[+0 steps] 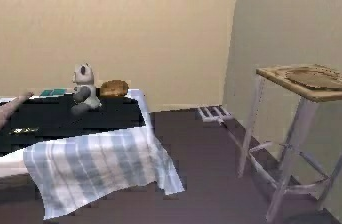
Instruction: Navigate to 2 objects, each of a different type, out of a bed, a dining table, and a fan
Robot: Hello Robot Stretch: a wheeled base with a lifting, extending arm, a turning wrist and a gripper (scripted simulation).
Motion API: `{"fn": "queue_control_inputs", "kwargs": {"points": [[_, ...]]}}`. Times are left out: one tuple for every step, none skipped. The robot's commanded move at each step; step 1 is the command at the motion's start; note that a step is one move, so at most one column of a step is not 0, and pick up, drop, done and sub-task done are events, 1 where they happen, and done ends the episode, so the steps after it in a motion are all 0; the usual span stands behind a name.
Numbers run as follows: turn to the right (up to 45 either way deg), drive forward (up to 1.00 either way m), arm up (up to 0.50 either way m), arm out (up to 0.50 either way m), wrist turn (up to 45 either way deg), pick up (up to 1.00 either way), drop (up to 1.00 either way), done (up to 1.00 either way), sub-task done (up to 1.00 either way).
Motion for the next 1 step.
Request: {"fn": "queue_control_inputs", "kwargs": {"points": [[-42.0, 0.00, 0.00, 0.00, 0.0, 0.00, 0.00, 0.00, 0.00]]}}
